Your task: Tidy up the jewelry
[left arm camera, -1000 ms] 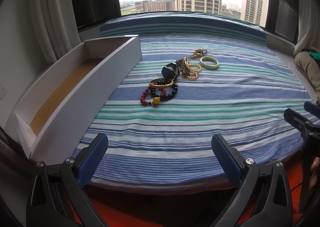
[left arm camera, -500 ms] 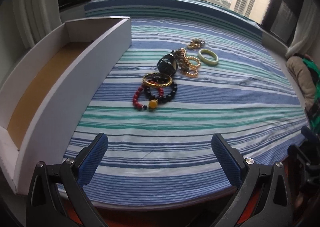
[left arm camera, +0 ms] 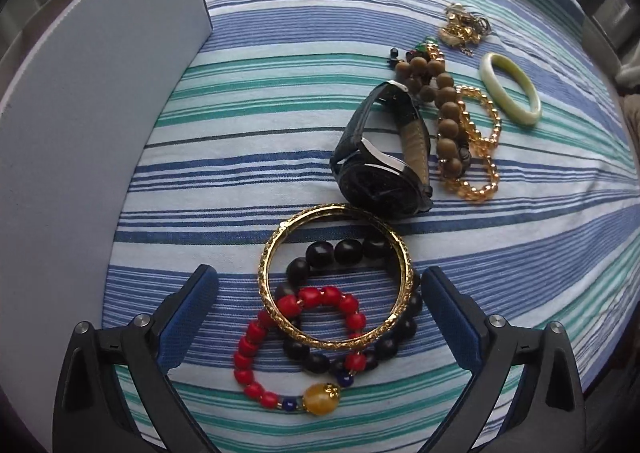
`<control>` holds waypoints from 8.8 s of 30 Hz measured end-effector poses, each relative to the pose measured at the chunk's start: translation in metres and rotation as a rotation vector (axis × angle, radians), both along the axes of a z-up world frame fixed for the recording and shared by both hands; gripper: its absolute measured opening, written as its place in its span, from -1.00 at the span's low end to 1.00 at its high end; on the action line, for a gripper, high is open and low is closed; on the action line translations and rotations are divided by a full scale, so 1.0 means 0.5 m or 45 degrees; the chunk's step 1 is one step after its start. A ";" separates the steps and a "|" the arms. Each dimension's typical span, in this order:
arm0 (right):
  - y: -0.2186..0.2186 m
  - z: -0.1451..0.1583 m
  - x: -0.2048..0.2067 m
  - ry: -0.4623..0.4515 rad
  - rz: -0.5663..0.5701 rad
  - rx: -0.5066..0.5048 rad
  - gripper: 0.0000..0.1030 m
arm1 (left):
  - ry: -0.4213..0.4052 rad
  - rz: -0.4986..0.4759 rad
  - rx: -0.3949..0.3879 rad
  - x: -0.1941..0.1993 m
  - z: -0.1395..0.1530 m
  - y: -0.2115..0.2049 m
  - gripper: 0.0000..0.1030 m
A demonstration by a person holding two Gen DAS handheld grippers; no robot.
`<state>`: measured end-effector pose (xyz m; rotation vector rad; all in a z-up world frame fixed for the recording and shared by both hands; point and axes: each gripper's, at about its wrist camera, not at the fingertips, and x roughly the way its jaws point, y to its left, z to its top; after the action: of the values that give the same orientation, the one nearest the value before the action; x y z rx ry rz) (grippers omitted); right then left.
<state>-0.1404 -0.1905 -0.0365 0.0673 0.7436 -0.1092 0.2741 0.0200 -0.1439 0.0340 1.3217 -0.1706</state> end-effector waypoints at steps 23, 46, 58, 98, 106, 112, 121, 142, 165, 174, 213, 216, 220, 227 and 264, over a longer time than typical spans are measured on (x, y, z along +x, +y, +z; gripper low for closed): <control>0.146 -0.038 0.271 0.296 0.700 0.192 0.84 | -0.329 0.226 -0.200 -0.308 0.215 0.201 0.37; 0.366 -0.218 0.517 0.451 0.289 0.622 -0.66 | -0.431 0.365 -0.160 -0.467 0.236 0.278 0.37; 0.466 0.103 0.486 0.178 0.715 0.535 -0.66 | -0.547 0.581 0.066 -0.420 0.333 0.433 0.37; 0.808 -0.031 0.515 0.293 1.047 -0.032 0.22 | -0.495 0.773 0.335 -0.391 0.211 0.508 0.90; 0.599 0.045 0.380 -0.010 0.974 -0.016 0.53 | -0.702 0.900 0.323 -0.462 0.265 0.492 0.91; 0.273 0.006 0.318 -0.043 0.560 -0.075 0.64 | -0.802 0.831 0.106 -0.493 0.301 0.430 0.92; -0.166 -0.130 0.324 0.103 -0.237 -0.181 0.64 | -0.726 0.473 -0.023 -0.442 0.283 0.220 0.94; -0.349 -0.194 0.375 0.166 -0.439 0.007 0.90 | -0.552 0.348 -0.016 -0.422 0.206 0.092 0.94; -0.349 -0.194 0.375 0.169 -0.436 0.010 0.93 | -0.512 0.397 -0.028 -0.425 0.172 0.118 0.93; -0.348 -0.194 0.375 0.169 -0.436 0.010 0.93 | -0.563 0.392 0.008 -0.426 0.213 0.130 0.94; -0.348 -0.194 0.375 0.169 -0.435 0.011 0.93 | -0.531 0.400 -0.041 -0.437 0.222 0.128 0.94; -0.348 -0.194 0.375 0.169 -0.435 0.011 0.93 | -0.523 0.409 -0.027 -0.436 0.216 0.132 0.94; -0.348 -0.194 0.375 0.169 -0.435 0.011 0.93 | -0.530 0.430 0.034 -0.436 0.207 0.136 0.94; -0.348 -0.194 0.375 0.169 -0.435 0.011 0.93 | -0.505 0.314 0.184 -0.428 0.176 0.108 0.95; -0.345 -0.195 0.378 0.172 -0.434 0.015 0.97 | -0.324 0.464 0.113 -0.132 0.019 0.073 0.99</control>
<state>0.0484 -0.3628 -0.1338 0.1990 0.8633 -0.4375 0.2079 0.0563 -0.1342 -0.1065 1.0598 0.1973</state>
